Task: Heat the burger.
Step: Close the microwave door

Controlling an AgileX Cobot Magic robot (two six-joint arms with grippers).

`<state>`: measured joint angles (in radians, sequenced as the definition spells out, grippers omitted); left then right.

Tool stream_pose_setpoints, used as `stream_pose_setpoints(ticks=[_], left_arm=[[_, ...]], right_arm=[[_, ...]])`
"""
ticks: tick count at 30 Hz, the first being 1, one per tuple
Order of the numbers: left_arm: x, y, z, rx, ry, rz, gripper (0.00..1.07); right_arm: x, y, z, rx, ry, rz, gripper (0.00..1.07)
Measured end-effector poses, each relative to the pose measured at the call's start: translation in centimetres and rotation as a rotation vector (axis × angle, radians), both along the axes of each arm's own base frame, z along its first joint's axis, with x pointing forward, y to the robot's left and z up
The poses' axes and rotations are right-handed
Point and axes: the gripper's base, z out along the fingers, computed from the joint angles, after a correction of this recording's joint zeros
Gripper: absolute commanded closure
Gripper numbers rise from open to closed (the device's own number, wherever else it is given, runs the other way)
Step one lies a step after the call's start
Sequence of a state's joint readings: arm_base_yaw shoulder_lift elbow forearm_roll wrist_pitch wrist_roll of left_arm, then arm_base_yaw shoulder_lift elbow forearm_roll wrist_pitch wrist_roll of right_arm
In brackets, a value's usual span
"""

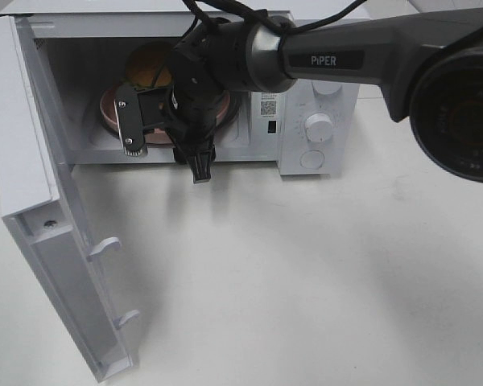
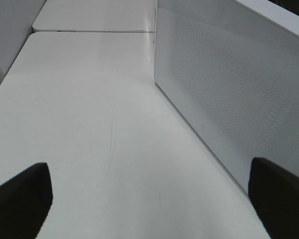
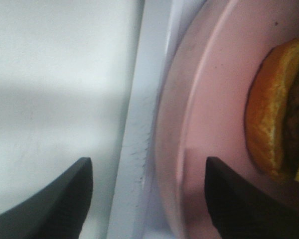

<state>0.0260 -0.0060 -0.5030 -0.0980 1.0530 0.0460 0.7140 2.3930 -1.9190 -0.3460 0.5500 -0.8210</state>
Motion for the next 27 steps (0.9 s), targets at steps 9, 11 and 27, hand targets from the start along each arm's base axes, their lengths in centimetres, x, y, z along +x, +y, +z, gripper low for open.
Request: stream_pose_setpoints(ticks=[9,11,27], left_arm=[[0.0,0.0,0.0,0.0,0.0,0.0,0.07],[0.0,0.0,0.0,0.0,0.0,0.0,0.07],[0.0,0.0,0.0,0.0,0.0,0.0,0.07]], right_arm=[[-2.7,-2.0,2.3,0.028,-0.009,0.025,0.33],[-3.4,-2.6,2.9,0.039,-0.015,0.033,0.33],[-9.8,-7.8,5.8,0.083,0.021,-0.013,0.33]])
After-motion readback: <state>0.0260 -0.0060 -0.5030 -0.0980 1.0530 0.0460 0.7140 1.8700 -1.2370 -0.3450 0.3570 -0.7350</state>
